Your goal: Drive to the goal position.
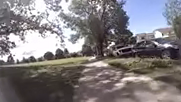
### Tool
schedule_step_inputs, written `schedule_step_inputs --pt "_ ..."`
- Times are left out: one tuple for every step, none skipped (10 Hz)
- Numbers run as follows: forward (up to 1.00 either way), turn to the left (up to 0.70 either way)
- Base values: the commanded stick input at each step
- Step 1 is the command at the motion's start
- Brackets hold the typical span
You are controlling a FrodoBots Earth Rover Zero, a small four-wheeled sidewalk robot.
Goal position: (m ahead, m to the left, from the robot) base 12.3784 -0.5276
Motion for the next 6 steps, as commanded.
schedule_step_inputs --pt "0.70 0.20" --pt "0.70 0.00" --pt "0.70 0.00" --pt "0.70 0.00" --pt "0.70 0.00" --pt "0.70 0.00"
